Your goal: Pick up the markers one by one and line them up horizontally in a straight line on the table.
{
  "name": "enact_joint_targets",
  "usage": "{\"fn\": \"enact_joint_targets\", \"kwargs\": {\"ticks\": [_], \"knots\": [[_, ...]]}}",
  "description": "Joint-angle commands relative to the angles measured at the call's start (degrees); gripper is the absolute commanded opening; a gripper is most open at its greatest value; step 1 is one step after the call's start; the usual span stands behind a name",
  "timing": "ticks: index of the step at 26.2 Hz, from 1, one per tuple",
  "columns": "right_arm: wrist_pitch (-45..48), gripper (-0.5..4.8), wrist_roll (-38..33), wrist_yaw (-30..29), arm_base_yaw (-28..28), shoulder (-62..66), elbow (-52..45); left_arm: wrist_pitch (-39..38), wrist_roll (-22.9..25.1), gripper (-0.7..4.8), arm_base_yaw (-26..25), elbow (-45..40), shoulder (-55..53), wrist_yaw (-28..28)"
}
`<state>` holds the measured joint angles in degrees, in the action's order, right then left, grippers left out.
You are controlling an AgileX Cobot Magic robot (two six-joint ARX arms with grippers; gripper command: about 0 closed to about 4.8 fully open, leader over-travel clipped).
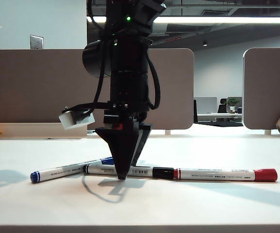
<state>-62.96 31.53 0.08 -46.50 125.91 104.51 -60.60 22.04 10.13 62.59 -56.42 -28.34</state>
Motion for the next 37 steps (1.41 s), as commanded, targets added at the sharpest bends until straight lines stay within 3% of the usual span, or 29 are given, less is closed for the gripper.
{"fn": "enact_joint_targets", "kwargs": {"ticks": [1, 7, 9, 11, 12, 14, 16, 23, 30, 37], "knots": [[-0.61, 2.66, -0.04, 0.22, -0.20, -1.79, 2.27, 0.70, 0.00, -0.04, -0.09, 0.04, 0.13, -0.39], [0.61, 2.63, -0.26, 0.46, -0.57, -7.17, 3.91, 0.70, -1.09, -0.04, -0.07, 0.04, 0.20, -0.39], [0.44, 2.33, -0.28, 0.63, -0.50, -9.66, 4.70, 0.68, -1.25, -0.04, -0.07, 0.04, 0.20, -0.33], [0.26, 1.28, -1.01, 1.55, -0.28, -12.17, 5.20, 0.72, -1.25, -0.03, -0.09, 0.04, 0.17, -0.15], [0.11, -0.13, -1.75, 1.73, -0.26, -15.39, 5.57, 0.70, -1.27, -0.03, -0.09, 0.02, 0.11, 0.07], [0.09, -0.02, -3.23, 1.73, -0.22, -22.18, 5.70, 1.22, -1.27, 0.15, -0.07, 0.02, -0.33, 1.79], [0.33, -0.02, -4.72, 1.70, -0.22, -27.82, 5.70, 2.73, -1.25, 0.91, -0.07, 0.02, -1.53, 5.03], [3.85, -0.02, -8.00, -0.57, -0.15, -43.54, 5.68, 6.62, -0.81, 0.90, 2.03, 0.04, -11.43, 5.73], [4.09, -0.02, -13.88, -15.28, 4.87, -51.17, 4.63, 8.00, 4.55, 0.89, 6.91, 0.04, -21.18, 12.41], [-1.55, -0.02, -15.45, -15.32, 9.55, -54.27, -1.20, 11.69, 4.76, 0.89, 7.48, 0.04, -28.00, 13.07]]}}
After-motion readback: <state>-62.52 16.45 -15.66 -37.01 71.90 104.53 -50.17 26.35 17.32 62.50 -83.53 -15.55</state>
